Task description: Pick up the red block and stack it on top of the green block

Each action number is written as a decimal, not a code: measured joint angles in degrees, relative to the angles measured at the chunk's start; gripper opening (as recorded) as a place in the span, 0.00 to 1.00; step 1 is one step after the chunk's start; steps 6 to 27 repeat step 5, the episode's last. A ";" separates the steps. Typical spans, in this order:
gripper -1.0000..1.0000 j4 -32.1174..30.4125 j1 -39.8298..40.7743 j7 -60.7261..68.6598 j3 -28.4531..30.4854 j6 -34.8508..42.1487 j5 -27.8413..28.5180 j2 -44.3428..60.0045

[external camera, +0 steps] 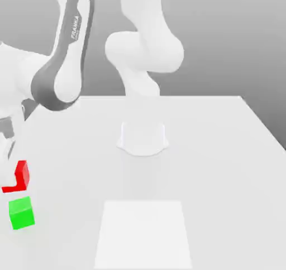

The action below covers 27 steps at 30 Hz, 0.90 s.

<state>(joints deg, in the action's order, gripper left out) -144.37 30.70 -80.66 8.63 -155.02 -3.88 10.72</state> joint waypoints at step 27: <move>1.00 0.24 0.67 0.88 -0.85 -3.21 -1.20 3.51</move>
